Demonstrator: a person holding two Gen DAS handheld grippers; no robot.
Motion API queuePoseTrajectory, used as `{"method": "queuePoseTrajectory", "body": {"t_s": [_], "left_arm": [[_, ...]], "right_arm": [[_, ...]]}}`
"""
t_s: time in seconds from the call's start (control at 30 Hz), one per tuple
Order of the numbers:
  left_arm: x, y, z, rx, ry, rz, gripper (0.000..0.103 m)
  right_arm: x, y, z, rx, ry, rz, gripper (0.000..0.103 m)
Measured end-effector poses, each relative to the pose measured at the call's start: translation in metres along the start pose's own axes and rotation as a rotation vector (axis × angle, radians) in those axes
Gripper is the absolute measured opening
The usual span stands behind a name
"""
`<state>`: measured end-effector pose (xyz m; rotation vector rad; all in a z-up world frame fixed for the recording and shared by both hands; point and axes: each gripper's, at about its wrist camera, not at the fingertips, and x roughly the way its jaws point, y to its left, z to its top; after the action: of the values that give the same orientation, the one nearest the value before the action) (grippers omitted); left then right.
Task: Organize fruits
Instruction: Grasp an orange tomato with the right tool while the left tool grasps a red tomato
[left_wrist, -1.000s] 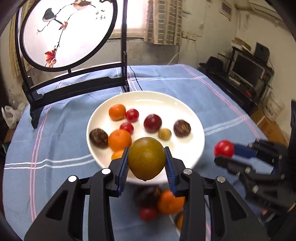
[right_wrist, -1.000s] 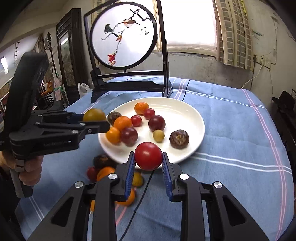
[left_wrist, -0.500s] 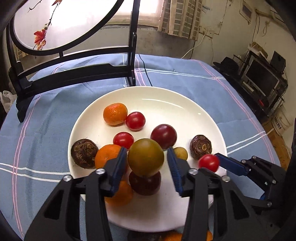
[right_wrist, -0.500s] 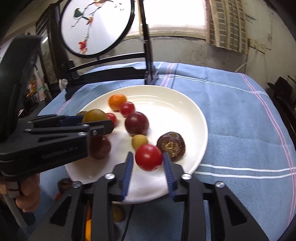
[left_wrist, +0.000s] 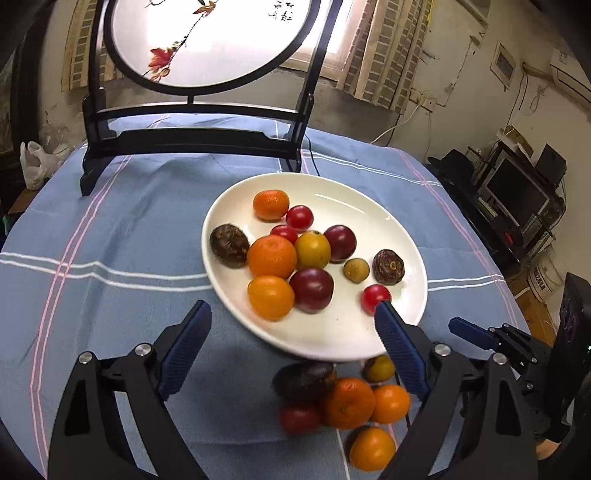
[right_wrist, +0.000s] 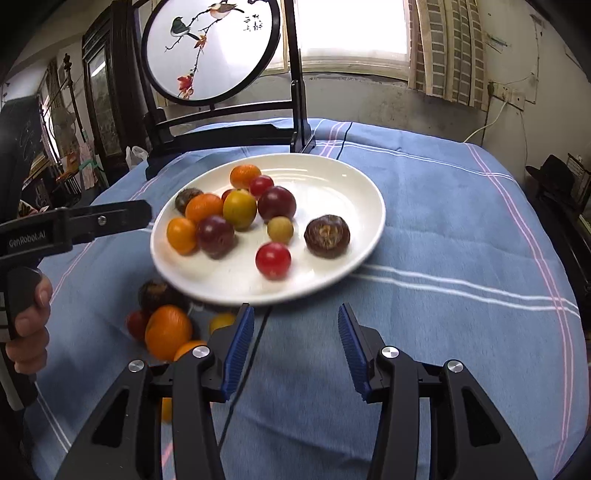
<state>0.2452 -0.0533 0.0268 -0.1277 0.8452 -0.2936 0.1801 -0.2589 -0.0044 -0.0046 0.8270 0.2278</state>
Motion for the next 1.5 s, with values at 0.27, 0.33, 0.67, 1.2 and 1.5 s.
{"method": "queuePoseTrajectory", "body": {"t_s": [0.27, 0.33, 0.67, 1.2, 1.5], "left_arm": [[-0.019, 0.018, -0.042, -0.035, 0.026, 0.031, 0.089], [-0.019, 0.024, -0.051, -0.047, 0.038, 0.034, 0.089], [-0.008, 0.035, -0.066, -0.005, 0.073, 0.027, 0.089], [0.008, 0.016, -0.078, 0.097, 0.127, 0.02, 0.089], [0.022, -0.01, -0.084, 0.192, 0.139, 0.085, 0.066]], "right_arm": [[-0.026, 0.023, -0.038, -0.022, 0.021, 0.057, 0.048], [-0.028, 0.035, -0.046, -0.039, 0.037, 0.076, 0.048], [-0.007, 0.091, -0.059, -0.15, 0.119, 0.101, 0.048], [-0.014, 0.07, -0.053, -0.052, 0.076, 0.143, 0.038], [-0.029, 0.038, -0.052, 0.027, 0.018, 0.148, 0.038]]}}
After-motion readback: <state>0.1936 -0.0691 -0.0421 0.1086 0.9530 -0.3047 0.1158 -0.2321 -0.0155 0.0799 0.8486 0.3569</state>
